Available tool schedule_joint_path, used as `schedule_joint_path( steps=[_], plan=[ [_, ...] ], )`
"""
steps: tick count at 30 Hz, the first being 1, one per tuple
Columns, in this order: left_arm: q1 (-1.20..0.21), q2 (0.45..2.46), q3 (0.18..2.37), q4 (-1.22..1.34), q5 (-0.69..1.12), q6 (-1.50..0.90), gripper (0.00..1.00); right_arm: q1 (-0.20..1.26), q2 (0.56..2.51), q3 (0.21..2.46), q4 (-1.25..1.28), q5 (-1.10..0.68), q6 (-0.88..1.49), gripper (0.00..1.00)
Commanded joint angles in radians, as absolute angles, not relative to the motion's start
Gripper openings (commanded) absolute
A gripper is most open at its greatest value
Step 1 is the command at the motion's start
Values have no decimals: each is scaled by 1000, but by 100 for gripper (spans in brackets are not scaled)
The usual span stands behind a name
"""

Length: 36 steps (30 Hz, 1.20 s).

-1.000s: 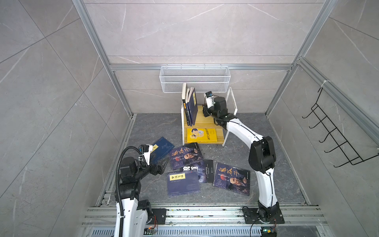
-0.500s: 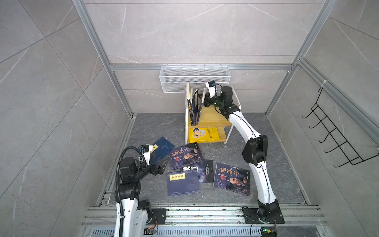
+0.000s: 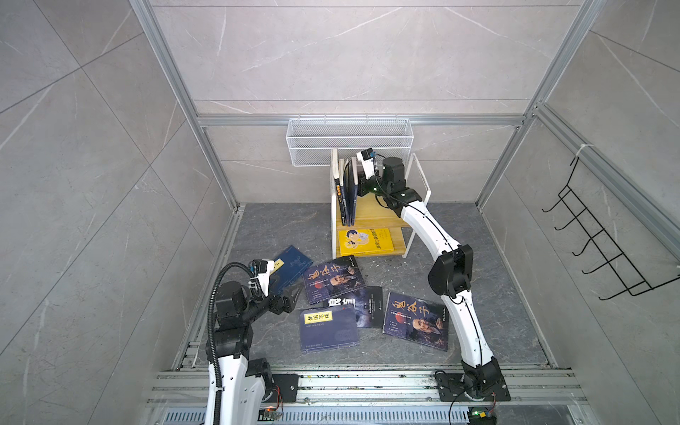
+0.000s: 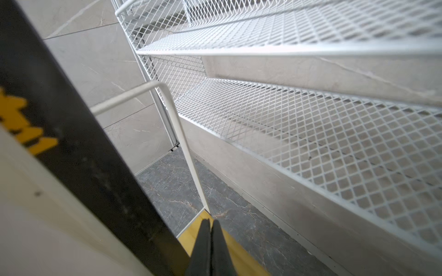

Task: Stacking books/files
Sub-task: Place the book on the bookshelf.

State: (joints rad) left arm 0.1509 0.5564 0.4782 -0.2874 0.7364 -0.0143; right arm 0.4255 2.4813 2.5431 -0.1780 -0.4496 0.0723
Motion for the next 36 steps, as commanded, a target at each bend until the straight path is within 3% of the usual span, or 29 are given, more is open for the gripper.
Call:
schedule_joint_path(
  steps=[1, 11, 18, 27, 36],
  plan=[
    [149, 545, 483, -271, 747, 9, 100, 446, 2478, 2587, -259, -361, 40, 0],
    [148, 539, 485, -274, 746, 9, 100, 476, 2471, 2694, -393, -208, -17, 0],
    [147, 538, 483, -271, 747, 9, 100, 469, 2447, 2673, -373, -248, -46, 0],
    [144, 541, 491, -283, 731, -15, 100, 443, 2395, 2679, -420, -63, -23, 15],
    [144, 567, 504, -271, 699, -97, 100, 461, 2192, 2559, -440, -17, -1, 25]
  ],
)
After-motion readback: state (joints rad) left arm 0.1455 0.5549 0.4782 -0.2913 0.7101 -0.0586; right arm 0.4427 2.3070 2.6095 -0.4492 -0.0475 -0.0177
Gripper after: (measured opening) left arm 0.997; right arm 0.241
